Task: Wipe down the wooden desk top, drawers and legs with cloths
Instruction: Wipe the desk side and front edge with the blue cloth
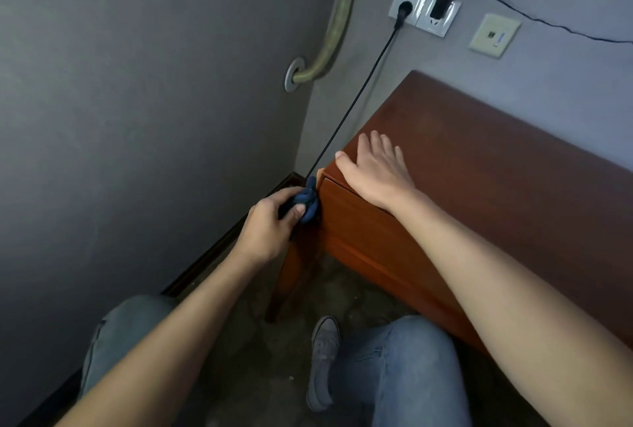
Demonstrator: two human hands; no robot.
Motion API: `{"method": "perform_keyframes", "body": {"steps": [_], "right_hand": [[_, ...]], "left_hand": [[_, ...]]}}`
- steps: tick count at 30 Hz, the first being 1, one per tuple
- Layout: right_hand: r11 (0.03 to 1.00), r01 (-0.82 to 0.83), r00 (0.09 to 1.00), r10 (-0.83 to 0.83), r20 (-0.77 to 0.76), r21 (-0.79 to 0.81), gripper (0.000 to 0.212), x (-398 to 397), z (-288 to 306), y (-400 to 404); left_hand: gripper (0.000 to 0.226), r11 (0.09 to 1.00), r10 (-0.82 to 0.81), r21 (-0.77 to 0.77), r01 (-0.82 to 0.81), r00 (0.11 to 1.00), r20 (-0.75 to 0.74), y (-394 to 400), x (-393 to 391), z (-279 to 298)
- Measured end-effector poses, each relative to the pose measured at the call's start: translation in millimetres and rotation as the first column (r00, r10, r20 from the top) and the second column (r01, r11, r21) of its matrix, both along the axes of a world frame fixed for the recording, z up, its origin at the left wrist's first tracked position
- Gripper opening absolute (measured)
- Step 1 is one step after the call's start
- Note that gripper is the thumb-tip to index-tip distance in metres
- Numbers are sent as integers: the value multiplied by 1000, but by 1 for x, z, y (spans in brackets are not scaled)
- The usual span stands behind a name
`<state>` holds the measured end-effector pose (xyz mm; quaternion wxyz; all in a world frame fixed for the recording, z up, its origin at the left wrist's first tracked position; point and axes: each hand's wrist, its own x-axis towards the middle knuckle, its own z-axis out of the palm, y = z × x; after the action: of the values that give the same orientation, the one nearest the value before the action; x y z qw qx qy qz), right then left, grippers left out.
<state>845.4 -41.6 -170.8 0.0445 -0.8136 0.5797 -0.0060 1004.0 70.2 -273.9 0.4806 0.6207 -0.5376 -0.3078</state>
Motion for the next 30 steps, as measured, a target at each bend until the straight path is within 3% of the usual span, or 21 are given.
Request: {"method": "perform_keyframes", "body": {"steps": [8, 14, 18, 21, 25, 30], "right_hand": [[999, -50, 996, 50, -70, 0, 80, -3, -6, -5], [998, -68, 989, 69, -129, 14, 81, -2, -4, -8], [998, -50, 992, 53, -117, 22, 79, -3, -4, -9], [999, -44, 995, 44, -85, 1, 79, -2, -6, -13], [998, -66, 995, 65, -71, -19, 77, -7, -10, -1], [995, -95, 993, 94, -74, -3, 74, -11, -8, 10]], "left_hand": [[40, 998, -49, -51, 47, 998, -40, -19, 3, -12], [35, 995, 57, -67, -81, 951, -303, -50, 7, 6], [34, 993, -77, -102, 60, 982, -172, -59, 2, 15], [29, 989, -97, -134, 68, 969, -226, -54, 0, 6], [28, 990, 3, -134, -50, 944, -331, -31, -11, -7], [30, 984, 156, -15, -180, 891, -426, -36, 7, -8]]}}
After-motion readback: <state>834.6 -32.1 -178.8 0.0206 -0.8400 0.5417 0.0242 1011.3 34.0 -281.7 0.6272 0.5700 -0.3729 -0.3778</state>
